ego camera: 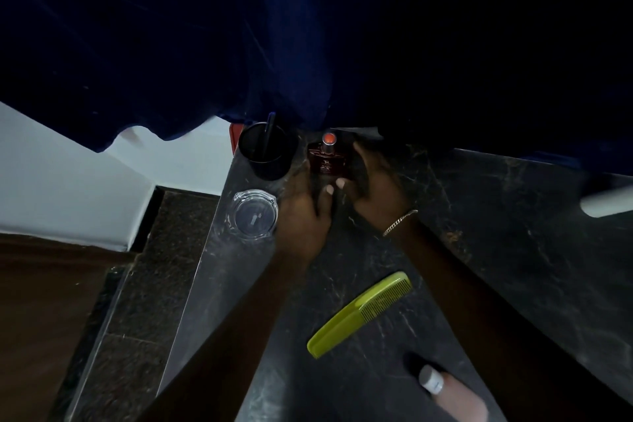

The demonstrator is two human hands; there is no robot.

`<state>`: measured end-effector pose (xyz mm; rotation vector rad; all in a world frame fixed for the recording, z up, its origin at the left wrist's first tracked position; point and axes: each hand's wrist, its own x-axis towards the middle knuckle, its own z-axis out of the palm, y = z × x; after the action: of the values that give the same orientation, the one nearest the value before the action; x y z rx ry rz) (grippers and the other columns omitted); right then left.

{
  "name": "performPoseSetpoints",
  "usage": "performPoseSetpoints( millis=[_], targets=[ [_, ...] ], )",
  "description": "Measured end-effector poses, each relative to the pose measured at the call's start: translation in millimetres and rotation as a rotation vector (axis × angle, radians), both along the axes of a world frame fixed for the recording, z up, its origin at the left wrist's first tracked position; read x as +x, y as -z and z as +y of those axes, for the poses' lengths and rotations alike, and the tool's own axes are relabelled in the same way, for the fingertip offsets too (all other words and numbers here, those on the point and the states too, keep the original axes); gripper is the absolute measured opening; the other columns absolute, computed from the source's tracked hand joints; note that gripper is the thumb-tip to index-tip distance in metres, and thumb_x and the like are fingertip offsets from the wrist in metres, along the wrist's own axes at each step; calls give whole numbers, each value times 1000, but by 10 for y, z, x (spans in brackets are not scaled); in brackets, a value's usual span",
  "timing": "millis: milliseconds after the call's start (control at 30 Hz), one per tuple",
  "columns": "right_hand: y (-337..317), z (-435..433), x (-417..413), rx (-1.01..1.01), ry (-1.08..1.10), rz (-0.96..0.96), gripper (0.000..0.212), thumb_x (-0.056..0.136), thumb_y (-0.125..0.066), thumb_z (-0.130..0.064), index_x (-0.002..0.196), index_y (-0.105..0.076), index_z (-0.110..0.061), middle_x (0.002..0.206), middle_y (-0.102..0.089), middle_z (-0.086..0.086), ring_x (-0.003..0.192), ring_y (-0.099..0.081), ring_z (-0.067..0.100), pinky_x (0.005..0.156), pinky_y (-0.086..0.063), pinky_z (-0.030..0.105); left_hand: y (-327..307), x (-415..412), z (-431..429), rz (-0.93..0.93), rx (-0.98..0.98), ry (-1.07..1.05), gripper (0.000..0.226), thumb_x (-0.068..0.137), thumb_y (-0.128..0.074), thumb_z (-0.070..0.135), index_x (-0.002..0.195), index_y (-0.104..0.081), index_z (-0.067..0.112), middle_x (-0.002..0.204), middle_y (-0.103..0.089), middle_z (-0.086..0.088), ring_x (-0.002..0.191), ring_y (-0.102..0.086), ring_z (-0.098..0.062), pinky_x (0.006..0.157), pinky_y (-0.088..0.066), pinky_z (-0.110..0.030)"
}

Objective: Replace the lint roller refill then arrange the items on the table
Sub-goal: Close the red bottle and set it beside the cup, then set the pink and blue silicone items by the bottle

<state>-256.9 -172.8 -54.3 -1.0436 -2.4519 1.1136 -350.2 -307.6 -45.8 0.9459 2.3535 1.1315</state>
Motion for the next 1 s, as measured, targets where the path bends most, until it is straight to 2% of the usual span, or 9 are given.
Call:
performPoseSetpoints(
  millis=[67, 133, 233, 367, 567, 733, 833, 900, 1000],
  targets=[
    [-61, -82, 165, 81, -25, -38, 76, 90, -64, -40, 154, -29, -17, 159, -31, 8, 147, -32, 22, 118, -31, 36, -68, 120, -101, 41, -38, 23, 58, 106, -53, 26, 158, -36, 6, 160, -43, -14, 148, -40, -30, 120, -30, -33],
    [-130, -180, 337, 169, -57, -90, 75, 93, -58, -43, 155, -25, -18, 163, -24, 4, 151, -22, 21, 121, -25, 45, -134, 236, -212, 95, -53, 61, 58, 107, -51, 28, 158, -35, 6, 162, -39, -15, 152, -34, -30, 123, -29, -36],
    [-287, -368, 632, 237, -93, -125, 74, 95, -54, -44, 157, -22, -18, 166, -17, -1, 153, -14, 16, 117, -18, 39, -220, 407, -404, 220, -86, 128, 58, 108, -49, 31, 159, -34, 9, 166, -33, -16, 156, -27, -30, 127, -28, -43],
    [-520, -588, 1042, 307, -145, -180, 73, 98, -49, -45, 158, -18, -18, 167, -13, -2, 154, -9, 15, 114, -20, 35, -260, 662, -636, 387, -149, 207, 60, 109, -44, 36, 162, -30, 12, 170, -26, -13, 160, -15, -30, 126, -27, -53],
    [-768, -865, 1715, 302, -173, -176, 71, 99, -50, -41, 157, -21, -14, 166, -17, 3, 154, -11, 18, 123, -14, 37, -321, 1144, -932, 422, -181, 278, 62, 110, -32, 44, 165, -14, 21, 174, -13, -7, 162, -2, -25, 130, -18, -51],
    [-757, -1055, 2378, 193, -95, -114, 65, 97, -55, -39, 152, -33, -10, 157, -36, 10, 146, -31, 21, 119, -29, 34, -328, 1724, -1160, 366, -181, 292, 62, 108, -39, 41, 162, -27, 15, 171, -22, -11, 161, -10, -27, 129, -14, -45],
    [-670, -1211, 2712, 146, -17, -158, 55, 96, -59, -35, 143, -47, -8, 143, -51, 14, 132, -50, 26, 109, -43, 36, -283, 2120, -1269, 284, -220, 291, 59, 104, -53, 37, 156, -42, 9, 162, -40, -18, 151, -36, -35, 124, -34, -46],
    [-548, -1298, 2902, 124, -40, -248, 50, 96, -59, -33, 137, -52, -5, 139, -55, 16, 127, -54, 30, 108, -44, 38, -229, 2352, -1309, 225, -287, 302, 59, 103, -56, 37, 154, -45, 10, 155, -47, -17, 141, -48, -35, 116, -43, -43],
    [-364, -1382, 3102, 41, -113, -475, 51, 96, -53, -37, 138, -53, -9, 147, -47, 11, 135, -45, 28, 114, -34, 37, -120, 2591, -1306, 172, -364, 400, 63, 103, -54, 36, 159, -37, 13, 162, -39, -15, 150, -39, -31, 122, -36, -42]
  ],
)
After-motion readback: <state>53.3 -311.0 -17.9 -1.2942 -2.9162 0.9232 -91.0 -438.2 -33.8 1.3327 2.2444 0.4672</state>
